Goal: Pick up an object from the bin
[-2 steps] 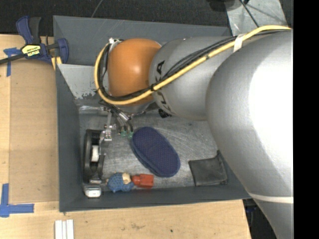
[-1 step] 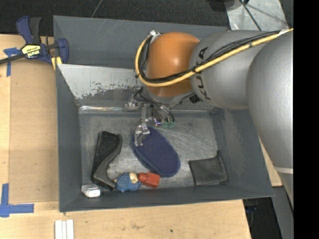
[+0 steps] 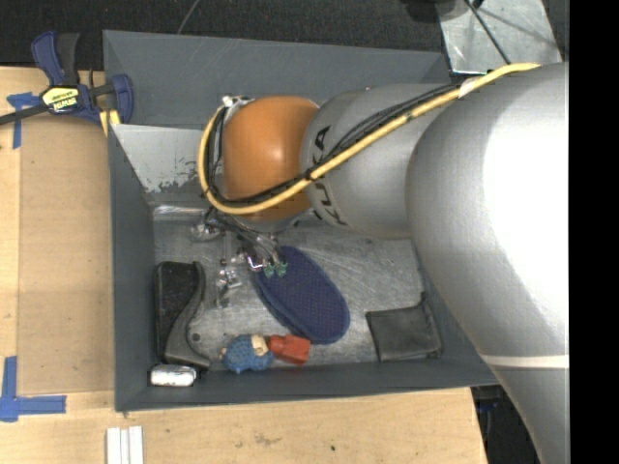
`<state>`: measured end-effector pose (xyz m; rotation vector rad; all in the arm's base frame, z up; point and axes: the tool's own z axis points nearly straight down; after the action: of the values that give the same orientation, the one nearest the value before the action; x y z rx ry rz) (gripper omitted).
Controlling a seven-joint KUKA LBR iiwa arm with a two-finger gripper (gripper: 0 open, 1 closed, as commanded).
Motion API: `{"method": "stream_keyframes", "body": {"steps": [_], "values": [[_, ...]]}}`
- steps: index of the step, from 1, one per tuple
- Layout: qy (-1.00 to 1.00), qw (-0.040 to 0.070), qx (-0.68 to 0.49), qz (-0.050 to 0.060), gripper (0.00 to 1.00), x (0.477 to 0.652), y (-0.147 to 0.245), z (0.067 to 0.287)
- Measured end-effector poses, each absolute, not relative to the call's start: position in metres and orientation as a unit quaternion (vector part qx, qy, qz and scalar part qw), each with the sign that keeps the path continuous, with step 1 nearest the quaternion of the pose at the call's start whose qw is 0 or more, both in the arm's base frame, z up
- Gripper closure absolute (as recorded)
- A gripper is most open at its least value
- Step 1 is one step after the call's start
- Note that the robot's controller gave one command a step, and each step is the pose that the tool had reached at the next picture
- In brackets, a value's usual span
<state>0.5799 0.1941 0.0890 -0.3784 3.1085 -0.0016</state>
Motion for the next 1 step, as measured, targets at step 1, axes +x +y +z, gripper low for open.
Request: {"method": "stream_keyframes", "body": {"steps": [1], "values": [[0.988, 0.005, -0.157, -0.001, 0.0, 0.6189, 0.1446, 0.1285]]}}
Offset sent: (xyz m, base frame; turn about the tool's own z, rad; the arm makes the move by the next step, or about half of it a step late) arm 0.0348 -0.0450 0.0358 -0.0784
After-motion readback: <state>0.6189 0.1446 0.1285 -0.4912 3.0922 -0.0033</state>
